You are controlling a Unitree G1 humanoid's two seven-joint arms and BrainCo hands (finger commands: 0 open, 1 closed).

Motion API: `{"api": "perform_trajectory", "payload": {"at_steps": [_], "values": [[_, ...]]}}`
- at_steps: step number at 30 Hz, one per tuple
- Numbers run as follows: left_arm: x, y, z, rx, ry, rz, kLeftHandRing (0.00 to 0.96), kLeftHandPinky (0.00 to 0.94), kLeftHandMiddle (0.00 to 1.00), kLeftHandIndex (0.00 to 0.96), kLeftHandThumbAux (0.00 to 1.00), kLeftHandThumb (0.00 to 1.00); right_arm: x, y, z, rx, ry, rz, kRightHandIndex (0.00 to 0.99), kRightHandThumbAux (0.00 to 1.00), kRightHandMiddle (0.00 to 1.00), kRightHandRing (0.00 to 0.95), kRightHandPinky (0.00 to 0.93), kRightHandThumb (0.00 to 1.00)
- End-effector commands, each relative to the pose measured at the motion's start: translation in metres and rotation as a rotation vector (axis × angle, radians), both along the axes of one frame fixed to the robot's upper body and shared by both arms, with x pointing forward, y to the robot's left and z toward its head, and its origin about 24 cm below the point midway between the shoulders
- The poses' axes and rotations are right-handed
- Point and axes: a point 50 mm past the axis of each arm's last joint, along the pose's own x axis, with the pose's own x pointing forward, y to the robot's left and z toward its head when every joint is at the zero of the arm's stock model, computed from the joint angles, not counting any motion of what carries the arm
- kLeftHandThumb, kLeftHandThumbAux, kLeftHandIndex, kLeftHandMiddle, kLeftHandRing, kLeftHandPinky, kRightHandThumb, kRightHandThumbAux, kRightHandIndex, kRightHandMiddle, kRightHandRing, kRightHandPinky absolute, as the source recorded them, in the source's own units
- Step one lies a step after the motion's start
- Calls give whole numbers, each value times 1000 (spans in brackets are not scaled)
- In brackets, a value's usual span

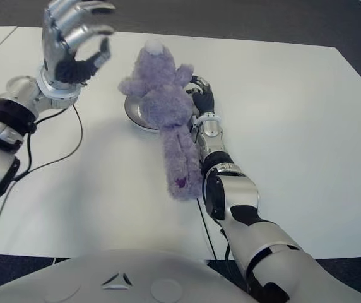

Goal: Put the doll into the plate.

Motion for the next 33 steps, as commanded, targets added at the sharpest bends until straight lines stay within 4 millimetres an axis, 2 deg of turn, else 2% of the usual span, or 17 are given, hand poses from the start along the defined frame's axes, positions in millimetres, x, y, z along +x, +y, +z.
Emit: {"api": "perform_trajectory", "payload": {"at_steps": [1,6,12,16,17,18,19,21,23,32,33], "values": [[10,-3,-21,-385,211,16,303,327,315,408,727,689,-80,-2,-114,77,490,-34,256,667,241,447,185,1000],[10,-4,-32,-550,301,27,321,341,324,408,728,691,-80,-3,-115,84,491,-40,258,667,242,447,186,1000],[13,-3,-47,-601,449,78,330,343,329,406,729,686,-81,-3,-115,95,493,-43,260,667,245,447,186,1000],[16,0,-61,-644,587,135,310,301,312,402,731,676,-81,-4,-116,108,494,-45,261,667,247,447,174,1000],[17,1,-64,-655,612,145,302,290,304,363,742,579,-81,-4,-116,111,494,-46,262,667,247,447,173,1000],[18,2,-65,-668,634,154,289,273,294,306,768,411,-81,-4,-116,114,494,-47,262,667,247,447,172,1000],[18,2,-67,-677,650,158,277,258,283,267,779,303,-82,-4,-116,117,493,-47,263,667,247,447,171,1000],[20,3,-71,-710,699,172,256,237,266,230,784,213,-82,-5,-116,126,492,-51,265,667,248,448,171,1000],[21,6,-79,-756,765,196,230,213,244,201,781,161,-82,-5,-116,139,490,-53,267,667,249,448,170,1000],[12,9,-128,-918,1063,265,162,155,170,135,767,108,-81,-8,-114,159,476,-63,277,669,251,446,164,1000],[11,10,-134,-945,1105,270,153,148,159,125,774,102,-81,-8,-115,162,478,-62,272,738,246,372,157,984]]}}
